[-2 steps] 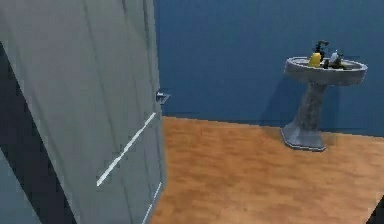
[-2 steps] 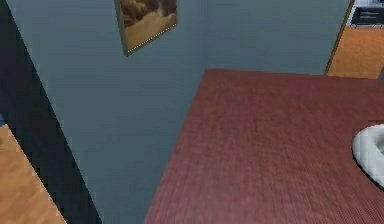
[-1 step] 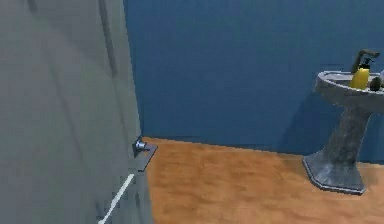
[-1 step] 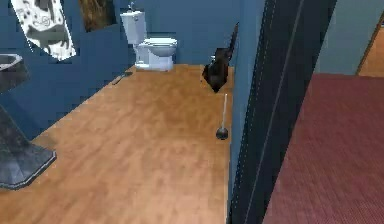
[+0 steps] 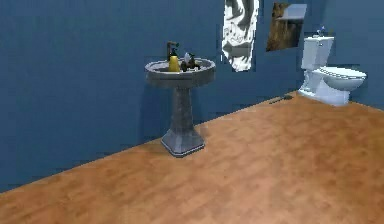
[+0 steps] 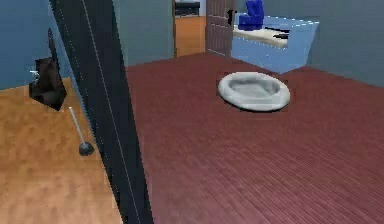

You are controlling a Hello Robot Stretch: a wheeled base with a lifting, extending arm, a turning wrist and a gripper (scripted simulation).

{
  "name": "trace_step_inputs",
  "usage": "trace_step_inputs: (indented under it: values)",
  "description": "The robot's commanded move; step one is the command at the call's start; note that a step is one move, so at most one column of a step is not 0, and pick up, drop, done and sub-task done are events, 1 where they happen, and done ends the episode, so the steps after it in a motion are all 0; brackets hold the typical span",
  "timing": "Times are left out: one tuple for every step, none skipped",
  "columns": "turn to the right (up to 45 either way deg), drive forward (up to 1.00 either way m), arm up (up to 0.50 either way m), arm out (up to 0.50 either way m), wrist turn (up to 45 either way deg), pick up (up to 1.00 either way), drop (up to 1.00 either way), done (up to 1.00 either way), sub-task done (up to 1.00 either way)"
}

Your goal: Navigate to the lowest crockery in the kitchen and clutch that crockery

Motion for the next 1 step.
trace_step_inputs:
  values:
    - [36.0,0.0,0.0,0.0,0.0,0.0,0.0,0.0,0.0]
